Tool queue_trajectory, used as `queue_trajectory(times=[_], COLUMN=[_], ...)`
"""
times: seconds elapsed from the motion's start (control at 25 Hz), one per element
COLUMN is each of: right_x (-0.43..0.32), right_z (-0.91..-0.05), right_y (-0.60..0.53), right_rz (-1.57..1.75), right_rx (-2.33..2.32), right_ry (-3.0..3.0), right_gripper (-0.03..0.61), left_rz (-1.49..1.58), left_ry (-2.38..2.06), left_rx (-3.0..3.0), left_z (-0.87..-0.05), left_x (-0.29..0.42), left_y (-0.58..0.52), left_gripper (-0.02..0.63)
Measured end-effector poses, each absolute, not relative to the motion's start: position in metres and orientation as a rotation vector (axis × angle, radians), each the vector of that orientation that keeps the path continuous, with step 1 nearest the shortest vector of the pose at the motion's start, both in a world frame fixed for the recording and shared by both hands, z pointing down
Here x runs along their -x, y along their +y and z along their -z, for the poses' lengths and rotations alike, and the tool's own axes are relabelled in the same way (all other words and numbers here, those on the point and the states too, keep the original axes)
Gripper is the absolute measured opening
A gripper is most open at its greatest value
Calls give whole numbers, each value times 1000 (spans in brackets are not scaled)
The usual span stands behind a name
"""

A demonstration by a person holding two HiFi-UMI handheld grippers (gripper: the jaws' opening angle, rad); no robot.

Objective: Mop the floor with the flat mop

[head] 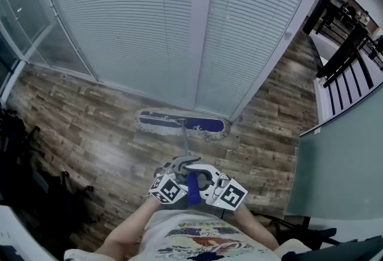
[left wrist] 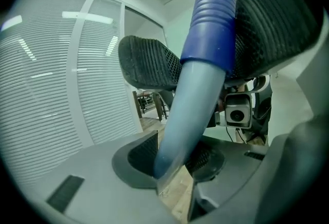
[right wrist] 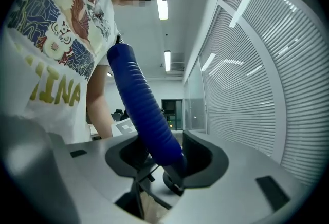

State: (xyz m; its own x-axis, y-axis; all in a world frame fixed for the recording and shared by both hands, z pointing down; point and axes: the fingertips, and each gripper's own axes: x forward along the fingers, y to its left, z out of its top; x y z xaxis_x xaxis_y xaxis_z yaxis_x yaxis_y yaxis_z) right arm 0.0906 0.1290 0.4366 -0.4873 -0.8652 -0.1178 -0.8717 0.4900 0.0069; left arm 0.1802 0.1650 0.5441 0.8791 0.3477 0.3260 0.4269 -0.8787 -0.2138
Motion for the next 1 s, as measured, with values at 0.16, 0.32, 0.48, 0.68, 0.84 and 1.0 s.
queue_trajectory(times=[0.16, 0.32, 0.48, 0.68, 0.84, 1.0], right_x=[-120, -141, -141, -118, -111, -100], right_z=[-436, -432, -448, -459, -471, -472], right_y=[82, 58, 68, 93, 135, 193], right_rz=[-103, -110, -20, -34, 53, 170], right_rx=[1598, 1624, 1634, 1614, 1612, 1571], right_ry=[2632, 2577, 2603, 2626, 2589, 2605], right_gripper=[184, 181, 181, 184, 193, 199], left_rz=[370, 324, 340, 443, 486, 503], left_ry=[-563, -591, -647, -725, -721, -678], left_rx=[2757, 2746, 2767, 2749, 2738, 2747], left_z=[-535, -532, -540, -555, -567, -565], left_x=[-207, -226, -225, -203, -193, -183], left_y=[117, 94, 104, 131, 172, 226], left_gripper=[99, 98, 100, 121, 128, 138])
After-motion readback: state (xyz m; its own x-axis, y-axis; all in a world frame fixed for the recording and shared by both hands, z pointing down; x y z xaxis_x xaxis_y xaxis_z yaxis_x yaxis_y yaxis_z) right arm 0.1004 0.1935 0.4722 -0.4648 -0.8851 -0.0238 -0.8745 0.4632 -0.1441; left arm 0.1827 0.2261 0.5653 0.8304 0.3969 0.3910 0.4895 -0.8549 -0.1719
